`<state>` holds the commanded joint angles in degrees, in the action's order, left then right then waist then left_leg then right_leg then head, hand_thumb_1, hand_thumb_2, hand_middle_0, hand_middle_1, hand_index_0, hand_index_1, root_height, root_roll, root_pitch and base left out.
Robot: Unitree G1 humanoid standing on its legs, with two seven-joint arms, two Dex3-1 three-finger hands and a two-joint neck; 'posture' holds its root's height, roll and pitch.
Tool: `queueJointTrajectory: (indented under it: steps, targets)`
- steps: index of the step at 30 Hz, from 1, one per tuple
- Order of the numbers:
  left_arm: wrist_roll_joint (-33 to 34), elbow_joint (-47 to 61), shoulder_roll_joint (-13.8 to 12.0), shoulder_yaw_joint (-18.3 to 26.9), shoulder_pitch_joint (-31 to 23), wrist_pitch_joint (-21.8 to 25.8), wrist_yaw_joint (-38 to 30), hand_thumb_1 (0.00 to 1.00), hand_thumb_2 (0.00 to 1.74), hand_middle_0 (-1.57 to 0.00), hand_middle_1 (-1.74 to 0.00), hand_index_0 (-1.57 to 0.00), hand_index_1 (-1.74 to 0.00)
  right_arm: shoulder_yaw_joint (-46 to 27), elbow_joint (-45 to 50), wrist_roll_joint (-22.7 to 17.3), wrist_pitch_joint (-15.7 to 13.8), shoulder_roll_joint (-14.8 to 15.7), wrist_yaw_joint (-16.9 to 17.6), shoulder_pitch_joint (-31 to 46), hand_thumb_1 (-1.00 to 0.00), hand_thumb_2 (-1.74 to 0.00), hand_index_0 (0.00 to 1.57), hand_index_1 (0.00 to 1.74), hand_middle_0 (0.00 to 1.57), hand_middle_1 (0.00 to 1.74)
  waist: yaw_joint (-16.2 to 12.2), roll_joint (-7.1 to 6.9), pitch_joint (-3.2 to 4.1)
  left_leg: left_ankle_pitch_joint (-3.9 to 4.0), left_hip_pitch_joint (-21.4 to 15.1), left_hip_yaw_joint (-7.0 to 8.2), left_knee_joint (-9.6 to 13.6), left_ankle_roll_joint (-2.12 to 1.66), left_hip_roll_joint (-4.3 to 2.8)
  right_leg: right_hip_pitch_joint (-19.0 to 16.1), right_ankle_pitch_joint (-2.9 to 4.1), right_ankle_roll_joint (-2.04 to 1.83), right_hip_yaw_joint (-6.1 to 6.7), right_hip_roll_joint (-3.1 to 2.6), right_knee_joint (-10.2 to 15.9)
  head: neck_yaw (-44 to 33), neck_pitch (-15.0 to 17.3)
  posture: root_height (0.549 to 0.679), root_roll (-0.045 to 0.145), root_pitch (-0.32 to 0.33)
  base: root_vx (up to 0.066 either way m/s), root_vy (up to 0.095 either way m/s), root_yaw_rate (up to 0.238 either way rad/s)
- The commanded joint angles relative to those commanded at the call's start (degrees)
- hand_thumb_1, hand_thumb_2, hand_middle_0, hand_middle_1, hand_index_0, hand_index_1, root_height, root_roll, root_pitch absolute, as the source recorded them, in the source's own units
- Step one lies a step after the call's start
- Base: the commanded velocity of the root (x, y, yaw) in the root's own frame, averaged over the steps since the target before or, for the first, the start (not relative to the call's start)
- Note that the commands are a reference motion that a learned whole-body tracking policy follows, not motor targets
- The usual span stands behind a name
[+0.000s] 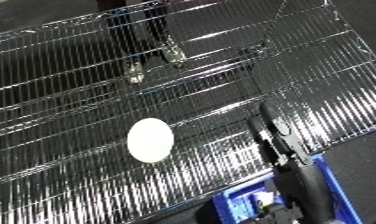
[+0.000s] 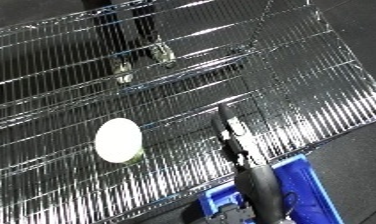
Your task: Pick up the object and place it into the box
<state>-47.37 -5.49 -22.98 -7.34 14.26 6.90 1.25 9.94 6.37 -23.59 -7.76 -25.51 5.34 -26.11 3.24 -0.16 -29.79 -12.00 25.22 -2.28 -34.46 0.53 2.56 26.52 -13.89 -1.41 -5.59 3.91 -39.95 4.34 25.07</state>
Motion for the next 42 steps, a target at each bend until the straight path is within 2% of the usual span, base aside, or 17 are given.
queueJointTrajectory:
  steps: [6,14,19,25,30,36,42]
  targets:
    - [0.41,-0.23,-0.28,-0.55,0.20,-0.71,1.14,1.00,1.74,-1.57,-1.74,-1.57,-1.74,1.36,-1.11,0.43,0.75,0.18,1.41,-1.46,0.00,0.00,0.00,0.00,0.00,0.00,1.79,-0.51,0.00,-0.37,1.36,-0.62,-1.25,0.35,0.52,0.65,-0.46,0.03,-1.13,0.68,-1.13,-0.99,0.56,0.646,0.044,0.065,0.035,-0.018,0.212]
    - [1.10,0.42,-0.65,-1.38,-0.06,-1.04,1.53,1.00,1.74,-1.57,-1.74,-1.57,-1.74,3.00,-2.79,1.52,1.26,0.65,2.72,-3.83,0.00,0.00,0.00,0.00,0.00,0.00,3.46,-0.73,0.00,-1.70,3.93,-1.04,-4.31,0.97,1.30,2.34,-1.30,0.47,-2.12,1.20,-3.51,-1.27,0.30,0.641,0.041,0.074,0.025,-0.002,0.129]
    - [1.49,0.81,-0.85,-1.70,0.04,-1.14,1.54,1.00,1.74,-1.57,-1.74,-1.57,-1.74,3.62,-4.42,2.44,0.96,0.68,3.78,-5.59,0.00,0.00,0.00,0.00,0.00,0.00,4.16,-0.58,0.00,-2.57,6.28,-1.06,-6.58,1.36,1.75,4.42,-1.81,0.68,-2.46,1.43,-5.59,-0.20,-1.62,0.636,0.038,0.085,0.007,0.003,0.092]
    - [1.61,1.52,-1.03,-2.15,-0.33,-0.11,1.26,1.00,1.74,-1.57,-1.74,-1.57,-1.74,3.56,-5.94,3.01,-0.02,-0.10,4.65,-7.01,0.00,0.00,0.00,0.00,0.00,0.00,4.42,0.29,0.00,-3.56,10.23,-0.63,-9.78,1.82,2.31,8.59,-2.24,0.70,-2.60,1.63,-8.74,1.52,-7.96,0.627,0.033,0.111,-0.008,0.031,0.051]
    - [1.50,2.31,-1.05,-2.99,-0.33,0.64,0.62,1.00,1.74,-1.57,-1.74,-1.57,-1.74,3.34,-6.50,2.44,-0.74,-1.50,6.06,-8.70,0.00,0.00,0.00,0.00,0.00,0.00,4.53,1.18,0.00,-4.47,14.86,-0.19,-13.08,2.17,2.62,13.61,-2.66,0.55,-2.43,1.65,-12.08,3.06,-11.54,0.617,0.028,0.148,-0.045,0.034,0.030]
    - [1.53,2.69,-0.83,-4.40,0.74,1.44,-0.14,1.00,1.74,-1.57,-1.74,-1.57,-1.74,3.17,-7.72,2.04,-1.36,-2.59,6.69,-11.11,0.00,0.00,0.00,0.00,0.00,0.00,4.76,2.20,0.00,-5.79,19.61,0.11,-16.72,2.68,2.89,18.83,-3.61,0.58,-2.03,1.60,-15.93,3.96,-13.03,0.604,0.023,0.189,-0.036,0.016,0.035]
    - [1.44,2.94,-0.60,-4.96,1.62,1.62,-0.36,1.00,1.74,-1.57,-1.74,-1.57,-1.74,3.46,-8.33,2.26,-1.14,-3.11,6.41,-12.37,0.00,0.00,0.00,0.00,0.00,0.00,4.81,2.62,0.00,-7.15,22.90,0.33,-20.06,2.98,3.07,22.13,-4.66,0.80,-1.84,1.34,-18.93,4.39,-13.13,0.595,0.021,0.212,-0.006,0.009,0.013]
